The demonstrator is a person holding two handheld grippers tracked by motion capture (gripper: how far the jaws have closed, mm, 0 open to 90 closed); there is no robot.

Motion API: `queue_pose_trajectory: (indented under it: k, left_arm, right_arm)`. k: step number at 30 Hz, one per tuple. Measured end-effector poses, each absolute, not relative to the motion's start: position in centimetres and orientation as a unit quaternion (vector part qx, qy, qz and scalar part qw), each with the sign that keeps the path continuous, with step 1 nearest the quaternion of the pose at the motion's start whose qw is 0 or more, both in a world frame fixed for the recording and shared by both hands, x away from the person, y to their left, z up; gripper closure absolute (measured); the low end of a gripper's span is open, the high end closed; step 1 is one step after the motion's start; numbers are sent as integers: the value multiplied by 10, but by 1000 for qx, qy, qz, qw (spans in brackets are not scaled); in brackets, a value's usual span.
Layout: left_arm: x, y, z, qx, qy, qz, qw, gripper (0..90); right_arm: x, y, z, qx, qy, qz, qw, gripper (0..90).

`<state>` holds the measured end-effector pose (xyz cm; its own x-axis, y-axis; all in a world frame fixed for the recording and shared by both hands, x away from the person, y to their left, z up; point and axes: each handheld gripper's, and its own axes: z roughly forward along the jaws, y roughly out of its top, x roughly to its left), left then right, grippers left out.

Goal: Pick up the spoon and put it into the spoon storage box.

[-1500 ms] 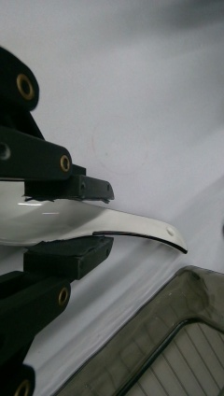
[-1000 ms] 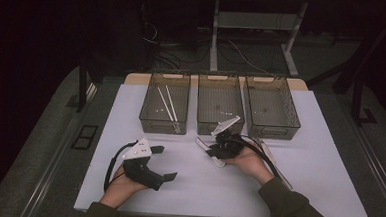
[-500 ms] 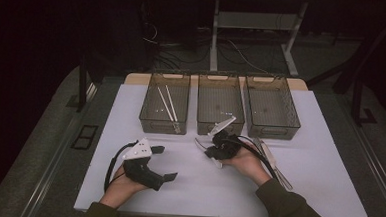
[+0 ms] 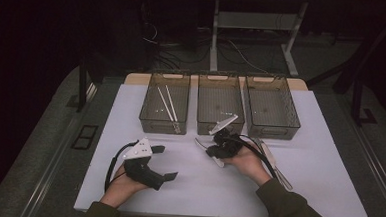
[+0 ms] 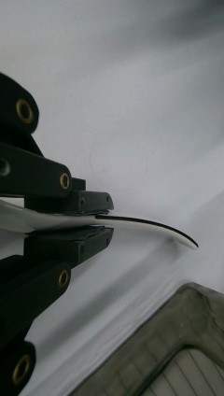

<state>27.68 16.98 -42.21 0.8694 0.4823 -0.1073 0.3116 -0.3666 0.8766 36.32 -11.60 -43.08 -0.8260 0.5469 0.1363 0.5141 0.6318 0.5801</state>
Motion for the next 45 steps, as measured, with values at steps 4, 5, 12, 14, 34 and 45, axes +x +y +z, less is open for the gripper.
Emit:
queue_pose_trajectory:
  k: [4,5,12,14,34,45]
  left_arm:
    - [277,169,-422,823,241,84,508,0]
    - [277,170,-422,823,241,84,508,0]
    - [277,169,-423,823,242,82,507,0]
    - [277,169,-423,823,242,82,507,0]
    - [277,170,-423,822,244,83,508,0]
    - [277,169,-423,822,245,82,508,0]
  right_arm:
    - [363,-121,-422,296,899,322,27,813]
    - [363,-123,-420,296,898,325,28,813]
    - [362,-130,-404,294,893,339,29,813]
    - [362,-132,-400,292,892,343,29,813]
    - [369,-164,-358,306,866,392,50,813]
    - [385,-181,-350,335,851,399,67,813]
